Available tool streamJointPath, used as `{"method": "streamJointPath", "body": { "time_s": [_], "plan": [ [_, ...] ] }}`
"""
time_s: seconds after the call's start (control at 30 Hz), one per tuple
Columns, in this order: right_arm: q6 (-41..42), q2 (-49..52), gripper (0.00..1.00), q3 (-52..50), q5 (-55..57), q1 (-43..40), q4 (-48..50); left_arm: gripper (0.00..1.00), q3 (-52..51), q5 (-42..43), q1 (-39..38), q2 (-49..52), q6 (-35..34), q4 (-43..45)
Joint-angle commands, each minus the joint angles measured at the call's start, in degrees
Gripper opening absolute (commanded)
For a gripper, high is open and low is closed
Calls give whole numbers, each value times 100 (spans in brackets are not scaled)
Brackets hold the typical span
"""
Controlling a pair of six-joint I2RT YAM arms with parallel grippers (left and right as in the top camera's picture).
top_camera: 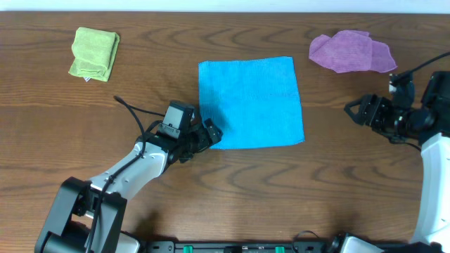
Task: Fold the cloth
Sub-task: 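Move the left gripper to the blue cloth's left edge and grasp it, then grasp the blue cloth's right edge with the right gripper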
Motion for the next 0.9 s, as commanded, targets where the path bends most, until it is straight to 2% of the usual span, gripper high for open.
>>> {"method": "streamJointPath", "body": {
  "time_s": [0.0, 0.1, 0.43, 0.57, 0.63, 0.7, 0.73, 0.87],
  "plan": [
    [-109, 2, 73, 9, -116, -52, 52, 86, 103, 105, -24, 39, -225, 50],
    [-109, 2, 73, 9, -116, -52, 81, 86, 103, 92, -24, 39, -315, 48],
    [-111, 2, 73, 9, -116, -52, 105, 75, 103, 337, -22, 461, -538, 76],
    [-109, 2, 72, 9, -116, -52, 103, 57, 103, 417, -22, 573, -575, 81],
    [-109, 2, 72, 9, -116, -52, 103, 36, 103, 426, -13, 570, -575, 92],
    [-111, 2, 71, 9, -116, -52, 103, 10, 103, 428, 13, 570, -575, 87],
    [-109, 2, 71, 9, -114, -52, 103, 6, 103, 435, 28, 570, -575, 87],
    [-118, 4, 70, 7, -74, -50, 122, 6, 105, 450, 223, 560, -573, 90]
  ]
}}
